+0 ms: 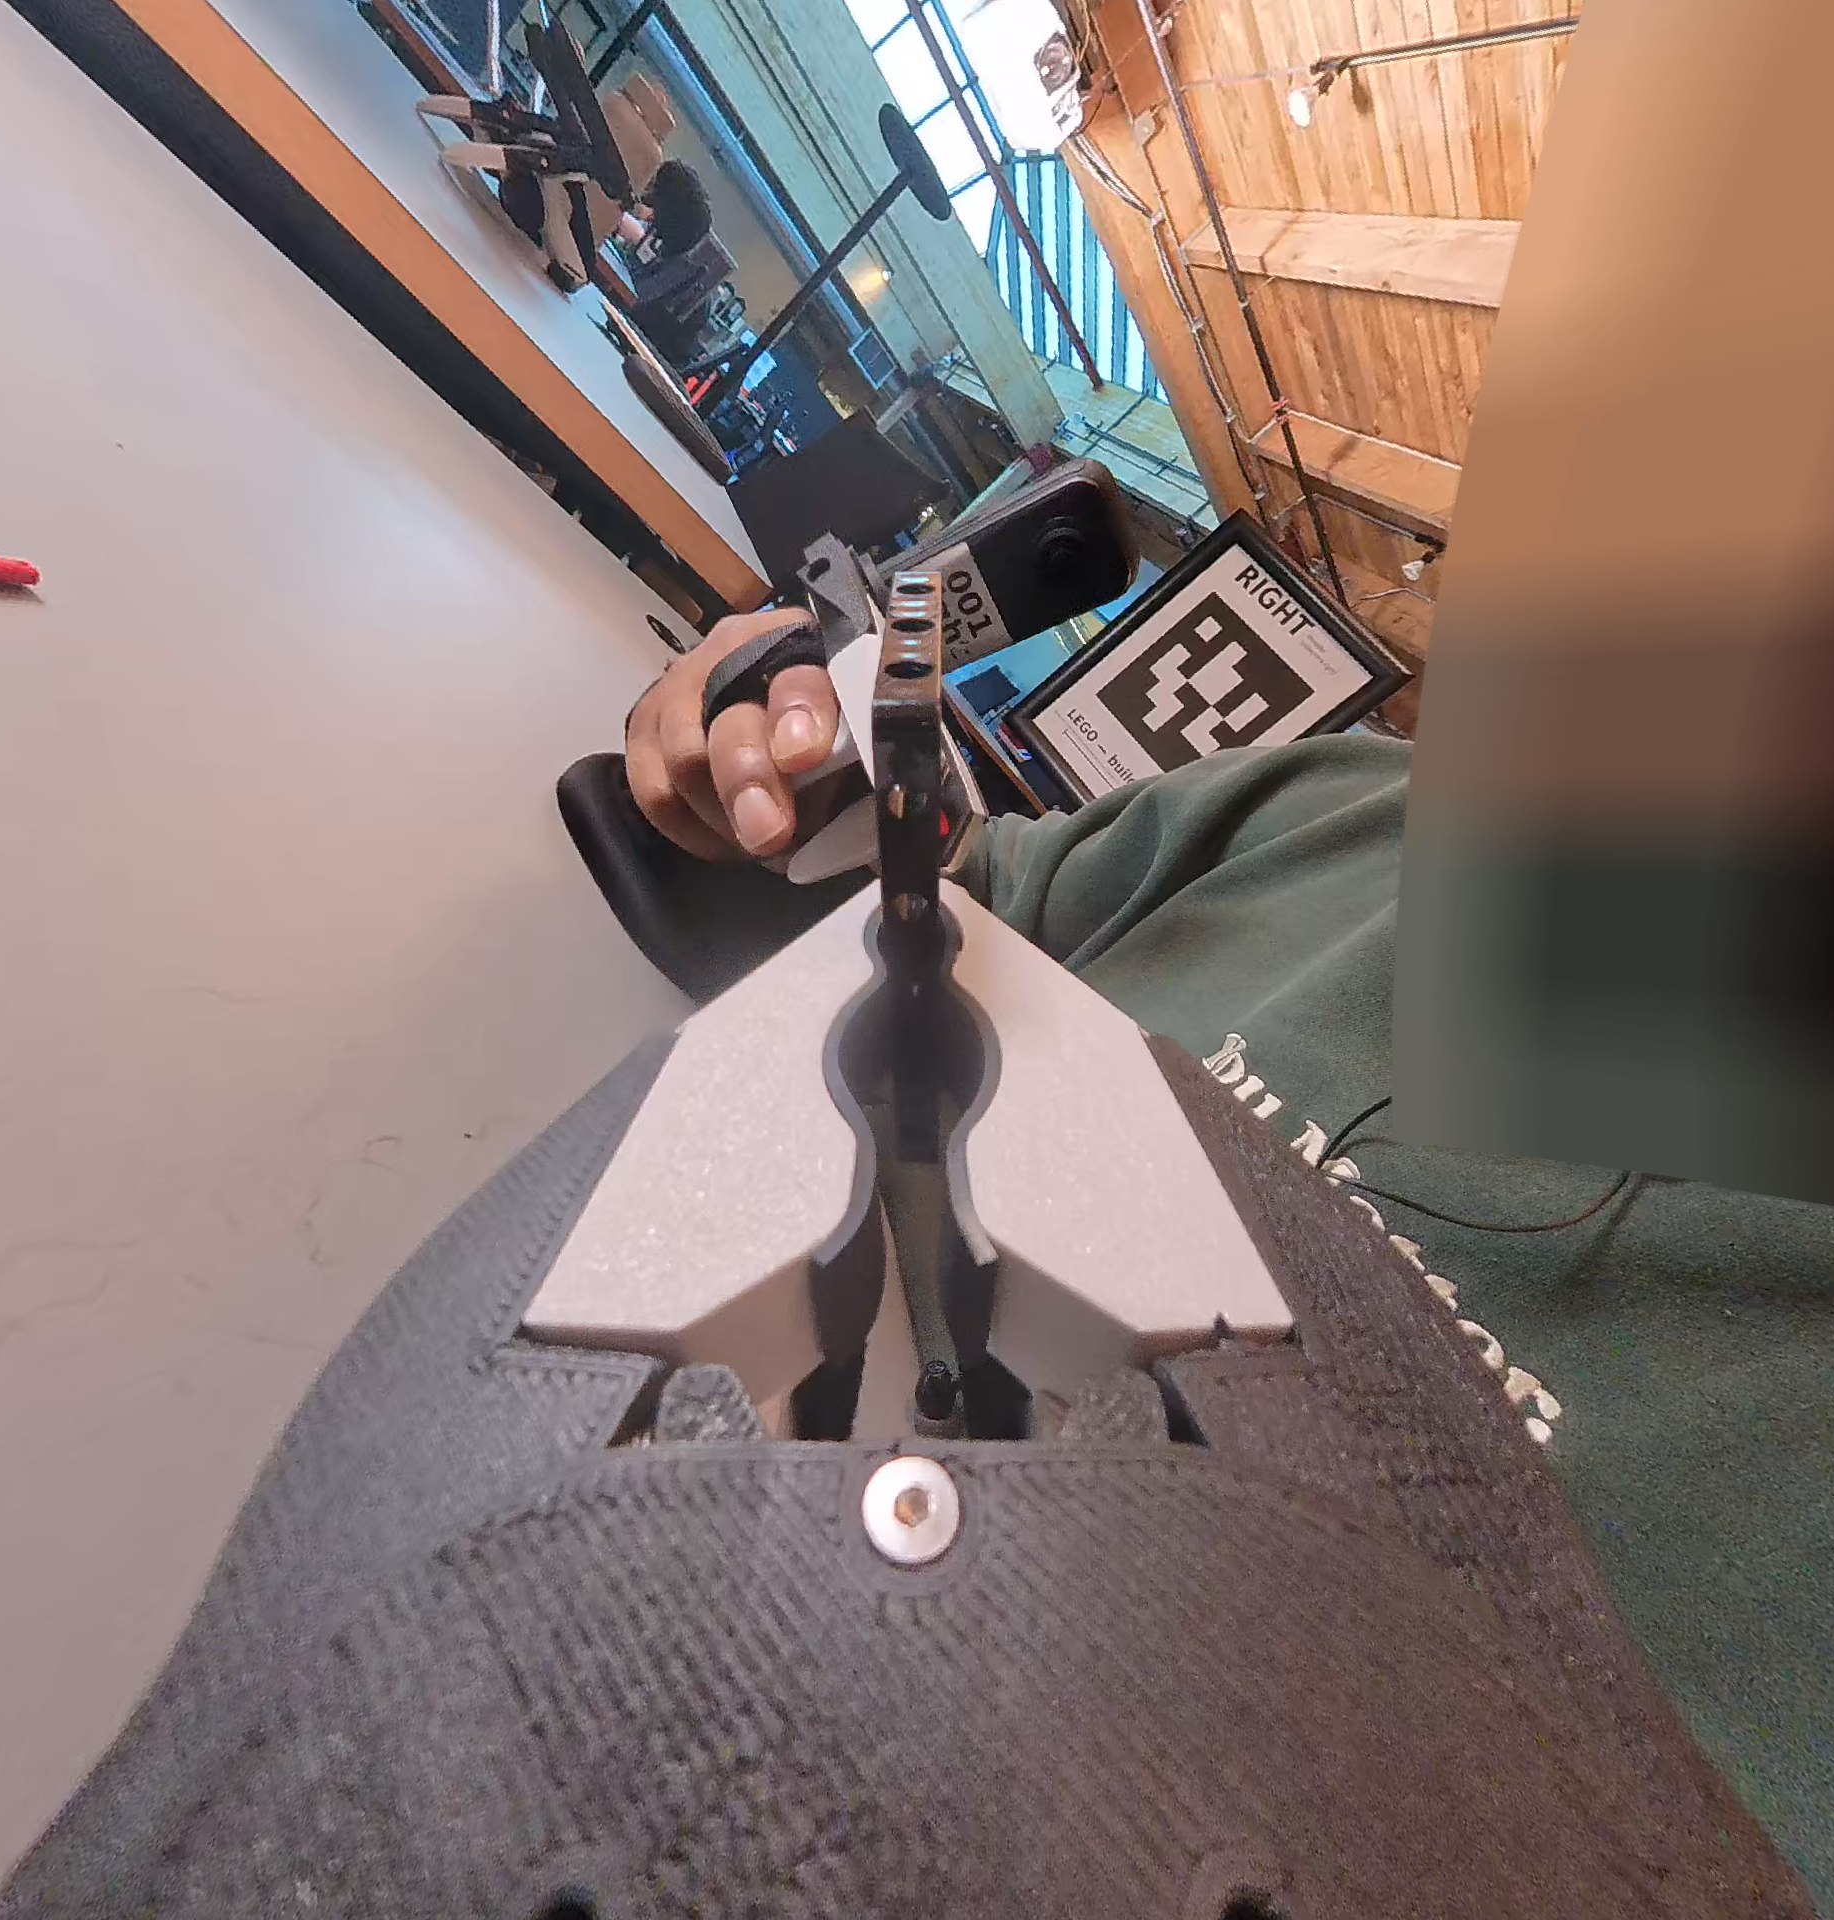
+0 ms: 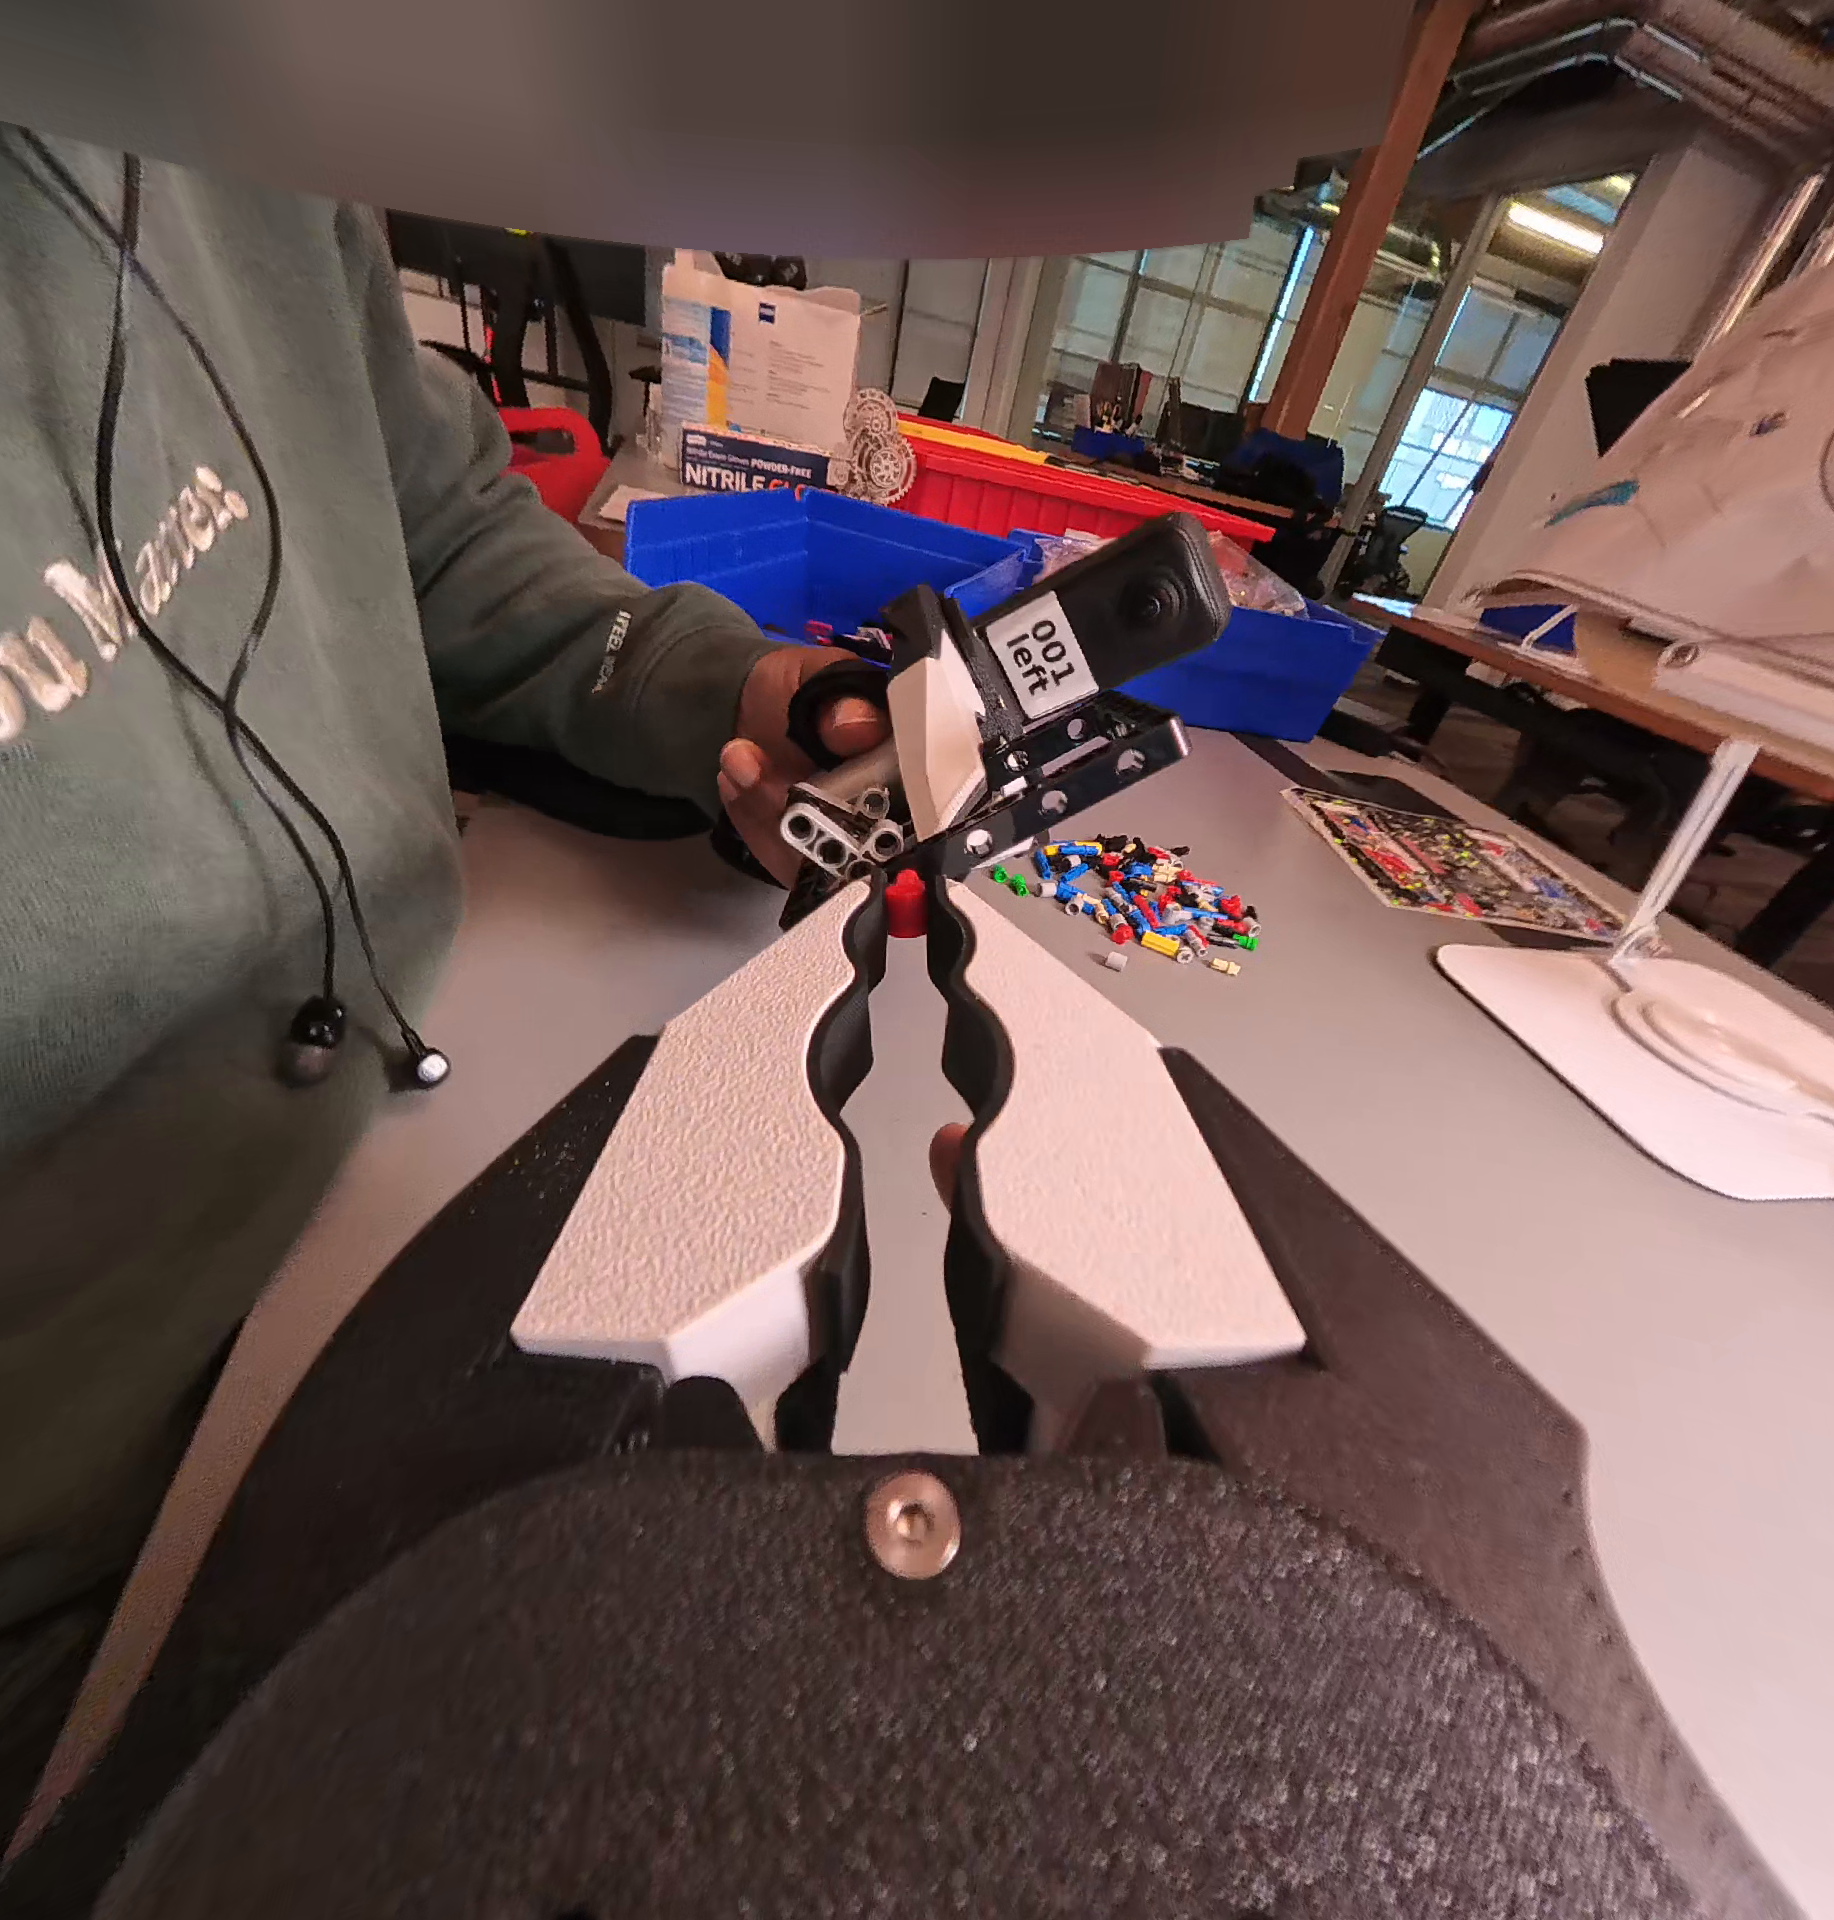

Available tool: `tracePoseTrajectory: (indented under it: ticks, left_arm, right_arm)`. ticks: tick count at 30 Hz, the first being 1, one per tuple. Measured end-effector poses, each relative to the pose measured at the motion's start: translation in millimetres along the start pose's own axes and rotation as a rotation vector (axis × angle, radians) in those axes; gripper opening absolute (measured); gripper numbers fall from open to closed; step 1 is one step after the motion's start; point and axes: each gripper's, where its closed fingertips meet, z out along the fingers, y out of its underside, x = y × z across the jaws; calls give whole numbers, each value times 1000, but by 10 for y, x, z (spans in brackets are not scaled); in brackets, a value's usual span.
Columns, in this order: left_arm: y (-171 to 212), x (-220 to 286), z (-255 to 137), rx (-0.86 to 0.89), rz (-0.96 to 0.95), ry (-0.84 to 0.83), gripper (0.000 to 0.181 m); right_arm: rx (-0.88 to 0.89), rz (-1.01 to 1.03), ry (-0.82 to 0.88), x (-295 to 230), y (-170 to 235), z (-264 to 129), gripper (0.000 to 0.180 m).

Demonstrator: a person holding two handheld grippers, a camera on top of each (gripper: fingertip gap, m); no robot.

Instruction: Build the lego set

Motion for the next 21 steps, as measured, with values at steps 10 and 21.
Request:
tracePoseTrajectory:
  ticks: [10,21]
  left_arm:
    - [-132,62,-61,46,41,2,0]
    - [-108,-365,-228,70,-55,-168,0]
  right_arm:
    - [52,25,25,85,-108,-81,5]
    - [-321,60,87,289,519,37,5]
